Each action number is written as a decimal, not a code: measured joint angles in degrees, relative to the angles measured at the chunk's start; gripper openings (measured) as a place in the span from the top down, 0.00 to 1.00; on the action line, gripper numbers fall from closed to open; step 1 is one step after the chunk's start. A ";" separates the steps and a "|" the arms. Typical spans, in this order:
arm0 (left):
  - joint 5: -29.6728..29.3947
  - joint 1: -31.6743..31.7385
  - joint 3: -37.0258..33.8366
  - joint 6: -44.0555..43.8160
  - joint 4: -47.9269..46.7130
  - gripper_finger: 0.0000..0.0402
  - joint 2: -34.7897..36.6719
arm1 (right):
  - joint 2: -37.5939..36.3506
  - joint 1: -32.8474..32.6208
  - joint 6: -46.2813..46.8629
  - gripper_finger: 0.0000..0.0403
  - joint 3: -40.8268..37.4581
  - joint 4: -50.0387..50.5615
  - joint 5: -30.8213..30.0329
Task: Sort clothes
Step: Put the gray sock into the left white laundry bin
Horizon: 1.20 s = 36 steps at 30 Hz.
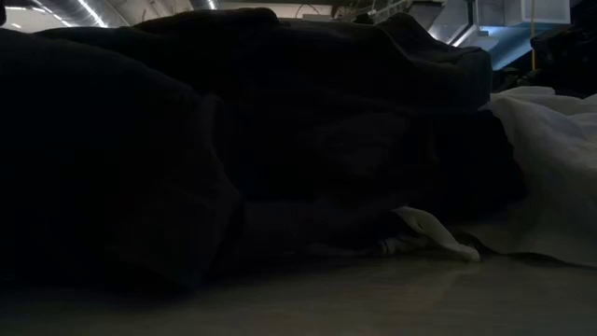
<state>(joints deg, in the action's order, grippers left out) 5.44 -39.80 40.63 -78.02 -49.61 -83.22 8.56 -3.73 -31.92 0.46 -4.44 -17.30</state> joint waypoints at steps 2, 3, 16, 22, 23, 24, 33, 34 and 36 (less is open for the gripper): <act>0.17 0.01 -1.48 0.27 1.63 0.62 0.04 | 0.00 -0.01 -0.02 0.98 -0.01 0.01 -0.01; 0.37 0.03 -2.07 0.47 2.73 0.64 0.20 | 0.00 0.00 -0.02 0.98 -0.01 0.01 0.00; -1.35 0.25 -0.31 2.61 4.96 0.97 0.22 | -0.02 0.00 -0.09 0.98 -0.01 0.01 -0.04; -6.09 2.55 7.17 5.79 0.95 0.99 2.96 | 0.00 0.00 -0.11 0.98 -0.01 -0.06 -1.18; -7.98 3.13 8.51 6.78 0.71 0.99 3.73 | 0.00 0.00 -0.11 0.98 0.00 -0.06 -1.18; -10.29 3.84 9.79 8.06 0.43 0.99 4.52 | 0.00 -0.02 -0.11 0.98 0.01 -0.08 -1.16; -27.86 11.16 24.15 24.09 -6.70 0.99 10.55 | 0.00 -0.02 -0.13 0.98 -0.01 -0.16 -1.22; -30.05 11.99 25.73 26.36 -7.06 0.99 11.16 | -0.01 -0.02 -0.13 0.98 -0.01 -0.16 -1.22; -34.77 13.75 28.98 32.27 -7.20 0.99 12.36 | -0.01 -0.02 -0.16 0.98 -0.01 -0.13 -1.25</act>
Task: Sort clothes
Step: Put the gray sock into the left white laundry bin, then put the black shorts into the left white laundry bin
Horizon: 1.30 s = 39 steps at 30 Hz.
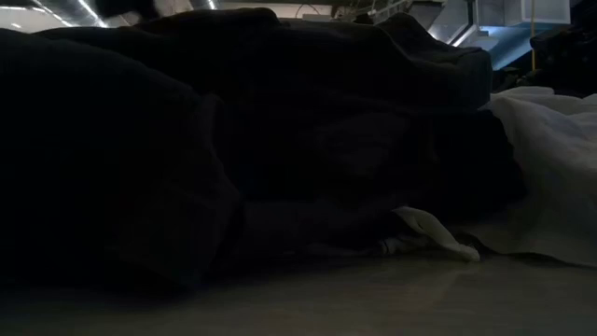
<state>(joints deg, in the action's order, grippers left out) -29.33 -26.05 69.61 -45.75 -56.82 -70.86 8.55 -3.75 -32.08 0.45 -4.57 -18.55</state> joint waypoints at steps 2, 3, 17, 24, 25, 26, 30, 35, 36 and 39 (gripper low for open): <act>-5.48 1.69 2.81 5.83 0.16 0.98 1.13 | -0.01 0.01 -0.30 0.98 0.01 0.00 -0.03; -8.65 2.55 4.02 8.98 0.40 0.98 1.67 | -0.01 0.00 -0.33 0.98 0.00 0.02 -0.02; -42.24 22.04 6.14 35.48 5.22 0.94 4.75 | 0.01 0.00 0.14 0.98 0.00 0.71 0.09; -37.24 34.38 6.14 31.18 5.21 0.90 4.70 | 0.01 0.00 0.22 0.98 0.01 0.93 0.09; -34.53 35.84 6.14 31.18 5.22 0.88 4.71 | 0.01 0.01 0.22 0.98 0.00 0.94 0.11; -31.94 37.23 6.14 31.21 5.22 0.85 4.71 | 0.01 0.01 0.25 0.98 0.01 0.95 0.11; -22.94 40.79 6.14 32.67 5.22 0.73 4.71 | 0.01 0.02 0.29 0.98 0.01 1.01 0.11; -13.66 40.31 6.14 34.09 5.78 0.58 5.87 | 0.01 0.00 0.31 0.98 0.01 1.06 0.11; -11.37 39.63 6.11 33.87 6.25 0.56 6.11 | 0.01 0.01 0.31 0.98 0.02 1.06 0.11; -2.88 36.80 6.14 33.96 8.16 0.53 6.28 | 0.01 0.01 0.31 0.98 0.01 1.08 0.12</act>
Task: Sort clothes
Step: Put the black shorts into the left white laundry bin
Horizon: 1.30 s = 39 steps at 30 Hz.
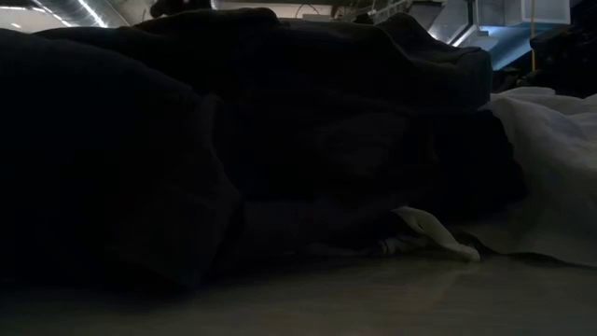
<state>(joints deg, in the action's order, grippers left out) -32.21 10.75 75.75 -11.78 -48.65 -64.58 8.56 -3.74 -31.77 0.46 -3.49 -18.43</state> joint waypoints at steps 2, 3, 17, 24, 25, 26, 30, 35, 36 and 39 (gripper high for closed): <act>4.49 -2.41 0.00 -0.18 1.43 0.52 -0.14 | 0.00 -0.01 0.00 0.98 -0.01 0.02 0.01; 6.26 -3.67 0.00 -0.37 2.09 0.52 -0.37 | 0.00 -0.01 0.00 0.98 -0.01 0.02 0.01; 8.24 -19.68 -0.02 -4.39 5.78 0.52 -10.90 | 0.00 0.01 0.00 0.98 0.01 -0.49 0.05; 8.24 -25.20 -0.02 -3.59 12.13 0.52 -16.72 | 0.00 0.01 3.16 0.98 -0.01 -2.48 4.45; 8.24 -25.94 -0.02 -3.74 12.79 0.52 -17.33 | 0.00 0.01 3.73 0.98 -0.01 -2.75 5.62; 8.24 -26.56 -0.02 -4.09 13.18 0.52 -17.97 | 0.00 0.01 4.52 0.98 -0.01 -3.15 6.90; 8.13 -28.57 -0.02 -5.95 14.25 0.52 -20.53 | 0.00 -0.01 7.80 0.98 0.01 -7.48 14.20; 7.98 -30.79 -0.02 -8.81 15.09 0.52 -24.74 | 0.38 -0.03 9.58 0.97 1.41 -9.73 23.43; 7.85 -31.16 -0.03 -9.40 15.04 0.52 -25.63 | 0.85 -0.03 9.68 0.95 2.23 -9.81 24.37; 7.65 -31.94 -0.02 -11.21 14.55 0.52 -27.85 | 3.20 -0.05 9.70 0.87 4.64 -10.67 26.93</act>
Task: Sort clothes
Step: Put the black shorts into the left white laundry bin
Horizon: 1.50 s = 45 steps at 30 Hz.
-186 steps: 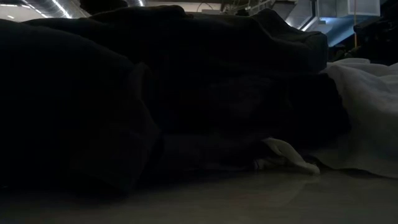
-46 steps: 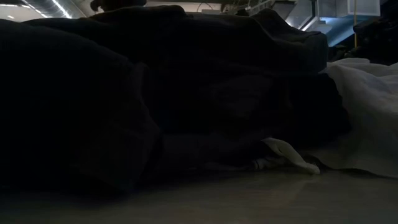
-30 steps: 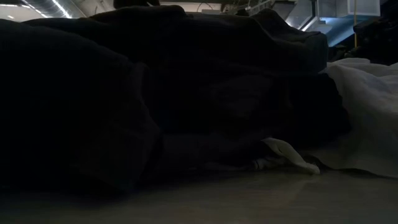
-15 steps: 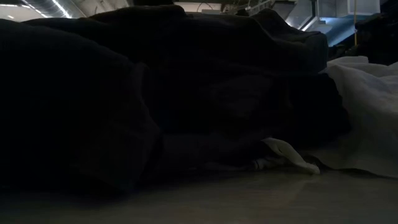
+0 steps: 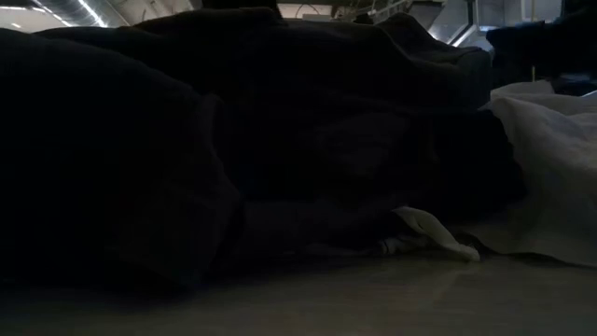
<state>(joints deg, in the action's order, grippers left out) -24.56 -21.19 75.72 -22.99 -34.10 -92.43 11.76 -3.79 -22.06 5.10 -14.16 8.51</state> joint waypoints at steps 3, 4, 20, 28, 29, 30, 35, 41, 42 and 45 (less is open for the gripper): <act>-0.24 -0.62 0.00 -2.17 -1.64 0.52 -1.50 | 3.43 0.00 0.70 0.74 2.21 0.93 2.46; -0.29 -0.84 0.00 -3.31 -3.18 0.52 -1.88 | 4.78 0.00 0.90 0.70 3.26 0.67 3.27; -7.37 -6.59 -7.21 -13.09 -7.24 0.52 -0.56 | 40.02 0.00 2.78 0.36 23.17 11.72 7.66; -9.05 -7.97 -7.79 -11.92 -4.39 0.52 0.08 | 52.19 0.00 4.31 0.36 29.26 15.11 8.20; -9.06 -7.97 -7.57 -11.29 -3.30 0.52 0.58 | 53.32 0.00 4.31 0.36 29.64 15.24 8.72; -9.01 -8.10 -7.30 -10.84 -1.79 0.52 1.37 | 54.08 0.00 4.31 0.36 29.90 15.12 9.18; -6.33 -8.70 -6.97 -11.22 4.61 0.52 4.84 | 55.72 0.00 4.11 0.36 30.23 14.13 9.75; -5.13 -7.01 -6.91 -18.33 8.17 0.52 3.04 | 55.68 0.00 3.29 0.36 30.23 13.44 8.62; -5.27 -6.64 -6.95 -19.37 7.97 0.52 1.96 | 55.68 0.00 2.78 0.36 30.23 13.43 8.62; -3.69 -5.86 -7.02 -20.24 10.35 0.52 -1.42 | 55.68 0.00 2.29 0.36 30.23 13.43 8.60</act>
<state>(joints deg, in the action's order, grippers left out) -28.25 -27.05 68.71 -43.24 -23.75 -93.85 67.44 -3.79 -19.77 35.33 -0.73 17.10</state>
